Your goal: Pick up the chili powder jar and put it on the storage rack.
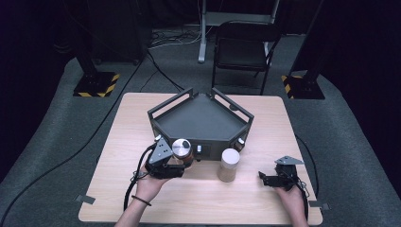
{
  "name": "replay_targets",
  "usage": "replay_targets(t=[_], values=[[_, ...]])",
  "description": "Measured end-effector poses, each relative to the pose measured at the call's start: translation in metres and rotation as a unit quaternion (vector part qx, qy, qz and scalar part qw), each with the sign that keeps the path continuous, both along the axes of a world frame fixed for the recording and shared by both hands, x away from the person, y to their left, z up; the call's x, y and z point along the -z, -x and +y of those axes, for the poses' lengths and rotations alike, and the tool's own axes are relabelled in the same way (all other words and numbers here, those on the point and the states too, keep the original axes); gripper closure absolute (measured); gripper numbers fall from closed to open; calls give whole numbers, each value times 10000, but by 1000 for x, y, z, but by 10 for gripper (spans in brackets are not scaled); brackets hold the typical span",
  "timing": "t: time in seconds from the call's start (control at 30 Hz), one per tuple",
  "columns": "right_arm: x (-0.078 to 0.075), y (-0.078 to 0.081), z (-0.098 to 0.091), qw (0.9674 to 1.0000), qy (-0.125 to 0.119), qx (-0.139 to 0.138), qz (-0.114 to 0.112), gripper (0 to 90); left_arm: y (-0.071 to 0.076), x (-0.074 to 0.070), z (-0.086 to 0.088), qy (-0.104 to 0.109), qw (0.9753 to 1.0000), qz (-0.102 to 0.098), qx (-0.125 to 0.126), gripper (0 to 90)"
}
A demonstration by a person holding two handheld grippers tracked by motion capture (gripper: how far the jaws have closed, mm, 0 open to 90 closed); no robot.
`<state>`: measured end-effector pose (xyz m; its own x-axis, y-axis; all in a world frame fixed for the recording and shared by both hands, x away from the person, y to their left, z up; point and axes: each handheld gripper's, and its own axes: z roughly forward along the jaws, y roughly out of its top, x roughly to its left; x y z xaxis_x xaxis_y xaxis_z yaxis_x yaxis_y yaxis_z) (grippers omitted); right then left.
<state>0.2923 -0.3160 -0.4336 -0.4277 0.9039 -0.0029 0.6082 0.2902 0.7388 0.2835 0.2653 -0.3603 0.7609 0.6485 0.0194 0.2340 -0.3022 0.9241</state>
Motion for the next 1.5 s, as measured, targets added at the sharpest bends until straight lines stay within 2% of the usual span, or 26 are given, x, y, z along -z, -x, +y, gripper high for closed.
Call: replay_targets(t=[0.17, 0.63, 0.9, 1.3, 1.5], values=[[0, 0, 0, 10000, 0, 0, 0, 63, -2, -6, 0, 93, 9999, -19, -64, 307], [0, 0, 0, 10000, 0, -3, 1, 63, -12, -27, -2, 159, 9995, -140, -215, 307], [0, 0, 0, 10000, 1, -7, 2, 62, -24, -36, -5, 171, 9988, -190, -419, 307], [0, 0, 0, 10000, 1, -12, 2, 62, -47, -42, -19, 117, 9966, -144, -804, 307], [0, -1, 0, 10000, 3, -19, 2, 62, -57, -44, -29, -13, 9959, -85, -899, 307]])
